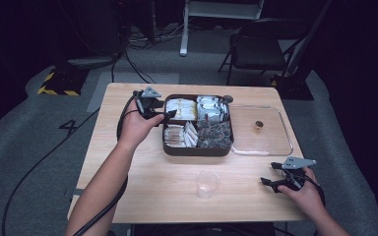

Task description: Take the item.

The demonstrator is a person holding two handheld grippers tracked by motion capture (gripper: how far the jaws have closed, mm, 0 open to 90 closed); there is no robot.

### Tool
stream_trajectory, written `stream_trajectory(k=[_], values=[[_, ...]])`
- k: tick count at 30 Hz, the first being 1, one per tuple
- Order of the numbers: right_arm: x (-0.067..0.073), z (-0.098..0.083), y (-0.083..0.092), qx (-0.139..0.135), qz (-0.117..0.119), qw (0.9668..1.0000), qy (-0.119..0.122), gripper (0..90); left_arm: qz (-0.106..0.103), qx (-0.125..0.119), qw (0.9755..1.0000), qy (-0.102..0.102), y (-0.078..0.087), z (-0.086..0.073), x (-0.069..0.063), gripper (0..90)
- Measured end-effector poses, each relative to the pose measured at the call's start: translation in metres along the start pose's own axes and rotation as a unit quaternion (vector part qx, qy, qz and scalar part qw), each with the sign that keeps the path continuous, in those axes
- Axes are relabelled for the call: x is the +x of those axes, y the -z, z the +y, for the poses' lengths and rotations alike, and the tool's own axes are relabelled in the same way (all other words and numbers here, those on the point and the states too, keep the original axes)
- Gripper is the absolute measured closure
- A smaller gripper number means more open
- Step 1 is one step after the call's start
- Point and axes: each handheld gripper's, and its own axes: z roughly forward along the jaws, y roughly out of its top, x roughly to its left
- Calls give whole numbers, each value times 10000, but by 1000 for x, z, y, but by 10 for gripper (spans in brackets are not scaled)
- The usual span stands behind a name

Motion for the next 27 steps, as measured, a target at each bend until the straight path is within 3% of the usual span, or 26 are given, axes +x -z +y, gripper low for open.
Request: stream_trajectory(k=[3, 9, 18, 27], values=[[0, 0, 0, -7, -8, 10000, -12, 190, -70, 44, 9999, 57, -14, 6, 1, 375], [0, 0, 0, -9, -8, 10000, -14, 191, -63, 255, 9997, -30, -36, 12, 2, 387], [0, 0, 0, -11, -6, 10000, -15, 191, -130, 302, 9992, 242, -70, 6, 18, 397], [0, 0, 0, -10, -6, 10000, -14, 192, -74, 777, 9968, 194, -95, 2, 22, 439]])
